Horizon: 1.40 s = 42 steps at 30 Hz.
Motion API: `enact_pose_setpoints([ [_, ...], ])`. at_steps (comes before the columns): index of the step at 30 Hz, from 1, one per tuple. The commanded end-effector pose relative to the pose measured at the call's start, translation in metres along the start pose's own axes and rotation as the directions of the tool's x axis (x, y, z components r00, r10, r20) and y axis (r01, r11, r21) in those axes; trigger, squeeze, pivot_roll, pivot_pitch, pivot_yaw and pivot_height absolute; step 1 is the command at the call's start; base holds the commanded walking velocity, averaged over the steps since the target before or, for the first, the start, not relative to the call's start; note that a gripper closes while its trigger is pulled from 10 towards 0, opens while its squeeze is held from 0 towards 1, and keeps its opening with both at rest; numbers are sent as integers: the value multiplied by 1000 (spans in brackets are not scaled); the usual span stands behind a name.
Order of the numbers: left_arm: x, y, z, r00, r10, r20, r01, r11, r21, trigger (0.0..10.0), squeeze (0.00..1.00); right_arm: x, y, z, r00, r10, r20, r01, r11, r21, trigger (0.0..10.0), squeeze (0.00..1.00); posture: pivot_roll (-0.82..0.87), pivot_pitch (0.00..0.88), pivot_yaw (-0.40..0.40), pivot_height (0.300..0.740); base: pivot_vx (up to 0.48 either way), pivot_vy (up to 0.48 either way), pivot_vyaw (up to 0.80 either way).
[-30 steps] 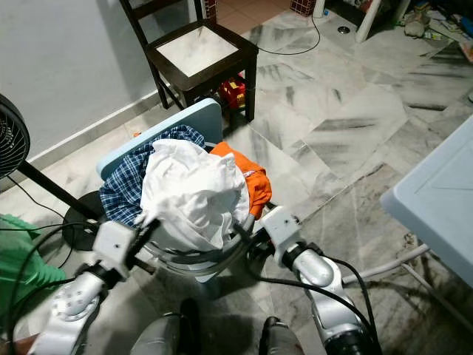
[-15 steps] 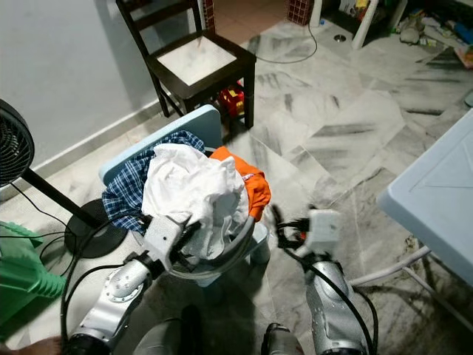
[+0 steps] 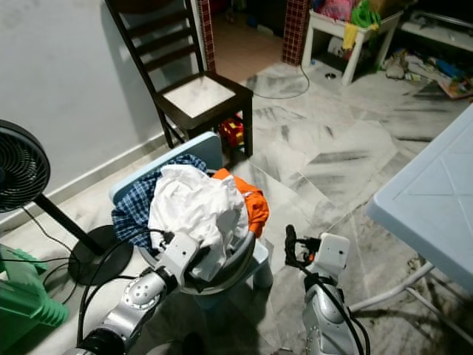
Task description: Hang hanger
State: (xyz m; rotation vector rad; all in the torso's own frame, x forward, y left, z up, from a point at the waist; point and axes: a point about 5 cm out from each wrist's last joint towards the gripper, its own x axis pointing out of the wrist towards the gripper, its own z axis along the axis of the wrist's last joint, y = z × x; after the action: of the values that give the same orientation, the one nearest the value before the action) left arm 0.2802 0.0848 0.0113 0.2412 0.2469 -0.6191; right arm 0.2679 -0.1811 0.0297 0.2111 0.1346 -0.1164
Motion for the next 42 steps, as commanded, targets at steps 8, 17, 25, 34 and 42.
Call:
enact_pose_setpoints([
  [8,4,6,9,999,-6,48,8,999,-44,10000,0,3,1,-2,1000,19,-10,-19,1000,5,10000,0,-175,29,70,740,0,0,-232],
  [17,15,6,38,984,35,175,-19,996,-92,10000,0,7,4,3,998,60,5,-60,998,-9,10000,0,-184,81,76,740,0,0,-622],
  [25,17,5,38,986,48,161,-35,996,-81,10000,0,11,9,6,996,88,12,-88,996,-34,10000,0,-188,104,71,740,0,0,0],
  [34,17,1,35,988,63,144,-50,995,-90,10000,0,10,2,8,997,76,18,-75,996,-46,10000,0,-199,132,76,740,-118,0,0],
  [42,18,1,34,989,53,135,-42,996,-82,10000,0,9,1,9,997,75,20,-73,996,-59,10000,0,-211,136,79,740,-270,0,0],
])
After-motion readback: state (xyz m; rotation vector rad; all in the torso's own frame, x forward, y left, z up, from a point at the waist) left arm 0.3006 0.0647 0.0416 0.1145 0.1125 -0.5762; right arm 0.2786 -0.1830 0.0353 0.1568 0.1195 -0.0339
